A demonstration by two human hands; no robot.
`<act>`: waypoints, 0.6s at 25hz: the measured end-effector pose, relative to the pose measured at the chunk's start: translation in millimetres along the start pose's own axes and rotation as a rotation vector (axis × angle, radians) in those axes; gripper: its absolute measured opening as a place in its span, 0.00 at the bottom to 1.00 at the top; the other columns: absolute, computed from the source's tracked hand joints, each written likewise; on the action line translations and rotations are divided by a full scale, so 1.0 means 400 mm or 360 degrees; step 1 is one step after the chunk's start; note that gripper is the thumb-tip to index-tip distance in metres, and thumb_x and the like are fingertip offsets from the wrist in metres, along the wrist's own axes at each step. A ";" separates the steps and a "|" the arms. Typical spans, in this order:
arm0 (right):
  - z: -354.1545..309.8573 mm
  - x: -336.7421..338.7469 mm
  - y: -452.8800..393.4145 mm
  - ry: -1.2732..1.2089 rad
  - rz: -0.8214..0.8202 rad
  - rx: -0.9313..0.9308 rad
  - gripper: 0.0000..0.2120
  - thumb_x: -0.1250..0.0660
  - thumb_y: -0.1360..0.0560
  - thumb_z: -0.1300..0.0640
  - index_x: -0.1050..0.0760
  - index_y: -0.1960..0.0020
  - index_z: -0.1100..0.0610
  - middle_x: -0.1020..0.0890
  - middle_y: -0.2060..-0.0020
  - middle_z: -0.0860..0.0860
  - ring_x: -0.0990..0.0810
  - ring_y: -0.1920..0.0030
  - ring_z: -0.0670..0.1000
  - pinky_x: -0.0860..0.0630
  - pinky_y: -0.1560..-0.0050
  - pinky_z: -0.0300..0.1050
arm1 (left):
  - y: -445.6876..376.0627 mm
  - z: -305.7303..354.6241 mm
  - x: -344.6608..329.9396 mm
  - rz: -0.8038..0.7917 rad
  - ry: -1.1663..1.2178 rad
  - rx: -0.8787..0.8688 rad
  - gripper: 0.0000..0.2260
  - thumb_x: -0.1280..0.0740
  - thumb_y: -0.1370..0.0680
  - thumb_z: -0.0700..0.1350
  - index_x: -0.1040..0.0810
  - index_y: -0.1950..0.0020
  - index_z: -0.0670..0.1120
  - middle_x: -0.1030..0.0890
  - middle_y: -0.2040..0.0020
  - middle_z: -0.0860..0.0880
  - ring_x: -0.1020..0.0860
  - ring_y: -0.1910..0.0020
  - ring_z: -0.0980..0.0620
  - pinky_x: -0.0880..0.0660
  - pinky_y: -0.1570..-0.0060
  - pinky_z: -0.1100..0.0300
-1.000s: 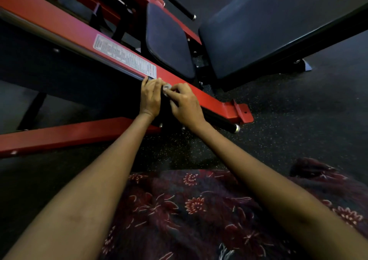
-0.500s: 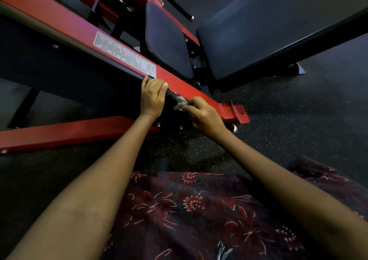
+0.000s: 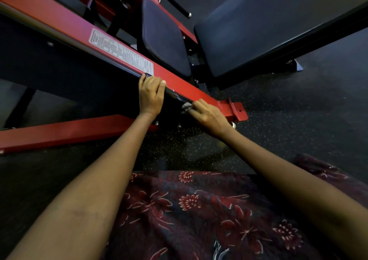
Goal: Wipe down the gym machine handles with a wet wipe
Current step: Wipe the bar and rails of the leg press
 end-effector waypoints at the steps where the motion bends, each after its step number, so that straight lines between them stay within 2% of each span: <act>1: -0.009 0.004 -0.021 0.0020 0.0045 0.0051 0.07 0.39 0.29 0.64 0.22 0.58 0.63 0.23 0.62 0.56 0.25 0.64 0.54 0.32 0.73 0.42 | 0.000 0.000 -0.001 -0.0014 -0.0008 0.0006 0.18 0.45 0.23 0.48 0.24 0.63 0.38 0.21 0.62 0.42 0.26 0.58 0.46 0.44 0.32 0.56; 4: 0.017 -0.016 0.025 0.0067 -0.0058 0.0203 0.10 0.42 0.30 0.64 0.23 0.54 0.62 0.22 0.59 0.56 0.25 0.60 0.53 0.31 0.72 0.41 | 0.001 -0.001 -0.003 -0.0009 0.0004 0.0009 0.17 0.44 0.23 0.48 0.24 0.63 0.38 0.22 0.63 0.43 0.26 0.58 0.47 0.43 0.32 0.54; 6: 0.065 -0.045 0.110 0.0108 -0.0177 0.0202 0.11 0.43 0.31 0.65 0.24 0.53 0.62 0.22 0.58 0.57 0.27 0.59 0.53 0.30 0.73 0.42 | 0.002 -0.004 -0.004 0.0029 0.0000 -0.0003 0.16 0.42 0.23 0.47 0.24 0.63 0.38 0.22 0.63 0.43 0.26 0.59 0.47 0.43 0.32 0.55; 9: 0.112 -0.076 0.221 0.0131 -0.0387 -0.0033 0.11 0.42 0.32 0.65 0.22 0.56 0.63 0.24 0.60 0.58 0.28 0.58 0.55 0.29 0.74 0.43 | 0.002 -0.002 -0.008 0.0054 -0.0011 -0.0022 0.16 0.42 0.23 0.47 0.23 0.62 0.38 0.21 0.63 0.42 0.27 0.58 0.48 0.43 0.33 0.55; 12: 0.124 -0.076 0.282 -0.0004 -0.0576 -0.0489 0.08 0.33 0.34 0.71 0.20 0.55 0.67 0.24 0.59 0.60 0.22 0.59 0.61 0.26 0.72 0.47 | 0.001 0.004 -0.002 0.0014 -0.0005 0.0014 0.16 0.43 0.23 0.48 0.25 0.63 0.38 0.23 0.64 0.42 0.26 0.59 0.45 0.44 0.32 0.56; 13: 0.124 -0.065 0.283 -0.0078 -0.0510 -0.0612 0.10 0.29 0.37 0.72 0.20 0.56 0.67 0.24 0.60 0.61 0.21 0.60 0.62 0.26 0.72 0.47 | 0.002 0.005 -0.002 0.0007 -0.0008 0.0016 0.17 0.43 0.23 0.48 0.25 0.63 0.38 0.23 0.64 0.42 0.26 0.59 0.45 0.44 0.32 0.55; 15: 0.105 -0.034 0.231 -0.0177 -0.0244 -0.0613 0.14 0.26 0.41 0.72 0.20 0.56 0.66 0.24 0.62 0.60 0.22 0.65 0.59 0.26 0.74 0.44 | 0.003 0.009 -0.001 0.0004 -0.0019 0.0013 0.17 0.44 0.23 0.48 0.25 0.63 0.37 0.23 0.64 0.42 0.25 0.59 0.44 0.43 0.32 0.55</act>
Point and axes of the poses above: each hand's wrist, its own y-axis away from the middle knuckle, its own x-axis out of the back of the hand, z = x × y, the point moved 1 cm from there along -y, towards the middle knuckle
